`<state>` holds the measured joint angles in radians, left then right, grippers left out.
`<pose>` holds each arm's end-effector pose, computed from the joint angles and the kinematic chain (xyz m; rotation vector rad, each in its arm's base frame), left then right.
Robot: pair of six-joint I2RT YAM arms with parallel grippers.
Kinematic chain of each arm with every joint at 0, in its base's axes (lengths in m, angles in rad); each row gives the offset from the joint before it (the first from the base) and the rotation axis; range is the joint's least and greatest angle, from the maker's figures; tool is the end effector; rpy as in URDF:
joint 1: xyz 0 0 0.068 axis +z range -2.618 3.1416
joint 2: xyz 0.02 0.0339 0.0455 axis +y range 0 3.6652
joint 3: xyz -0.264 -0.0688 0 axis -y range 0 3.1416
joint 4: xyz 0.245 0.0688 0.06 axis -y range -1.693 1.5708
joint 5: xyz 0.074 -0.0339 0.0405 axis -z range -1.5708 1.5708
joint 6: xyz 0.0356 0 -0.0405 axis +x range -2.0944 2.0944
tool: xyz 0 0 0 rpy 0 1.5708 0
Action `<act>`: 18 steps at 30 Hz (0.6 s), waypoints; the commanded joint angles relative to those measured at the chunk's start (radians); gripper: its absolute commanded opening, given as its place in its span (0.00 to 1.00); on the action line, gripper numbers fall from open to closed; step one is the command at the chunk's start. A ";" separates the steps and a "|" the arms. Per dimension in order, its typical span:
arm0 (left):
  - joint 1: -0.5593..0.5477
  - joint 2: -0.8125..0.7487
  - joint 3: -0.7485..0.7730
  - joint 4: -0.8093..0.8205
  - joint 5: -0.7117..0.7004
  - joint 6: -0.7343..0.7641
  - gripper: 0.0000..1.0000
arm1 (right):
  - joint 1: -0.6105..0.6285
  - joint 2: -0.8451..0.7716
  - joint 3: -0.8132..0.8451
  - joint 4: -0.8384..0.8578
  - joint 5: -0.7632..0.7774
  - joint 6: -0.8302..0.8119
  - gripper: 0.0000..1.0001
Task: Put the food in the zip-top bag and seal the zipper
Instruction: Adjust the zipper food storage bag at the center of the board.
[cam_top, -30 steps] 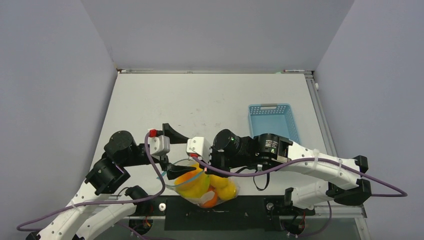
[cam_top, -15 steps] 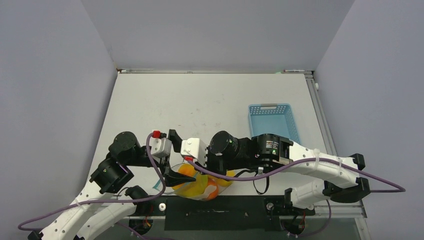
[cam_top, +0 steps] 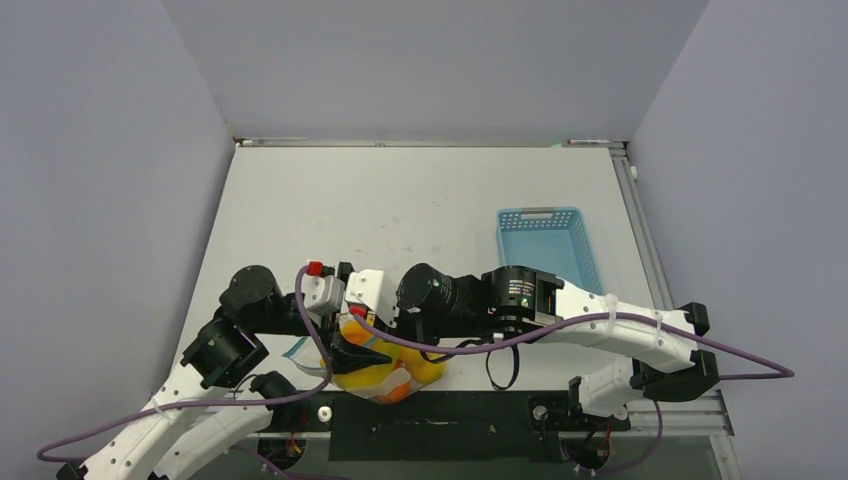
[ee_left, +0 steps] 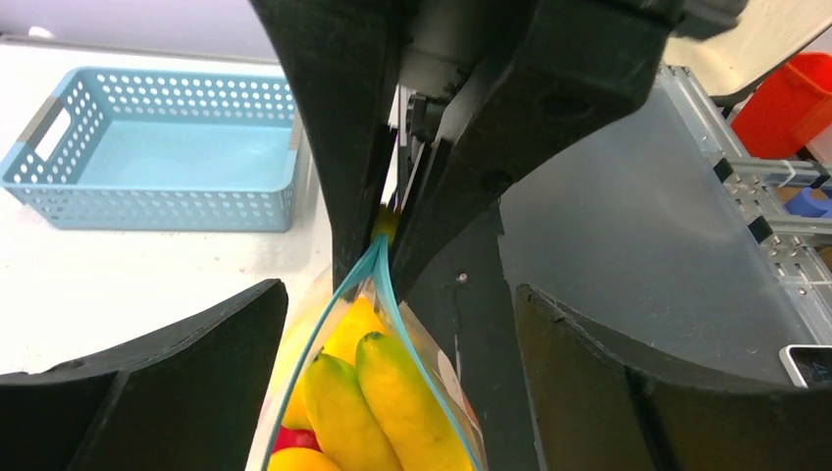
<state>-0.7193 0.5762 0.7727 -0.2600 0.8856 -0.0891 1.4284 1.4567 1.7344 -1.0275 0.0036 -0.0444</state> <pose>0.0748 -0.1021 0.3579 1.1965 1.3268 -1.3141 0.0412 0.2864 0.4260 -1.6265 1.7971 0.6698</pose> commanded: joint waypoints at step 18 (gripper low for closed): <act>-0.010 0.040 0.032 -0.172 -0.135 0.154 0.30 | 0.008 -0.040 0.060 0.018 0.081 0.028 0.05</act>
<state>-0.7227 0.6109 0.7727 -0.4229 0.7750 0.0364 1.4284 1.4567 1.7523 -1.0569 0.0467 -0.0299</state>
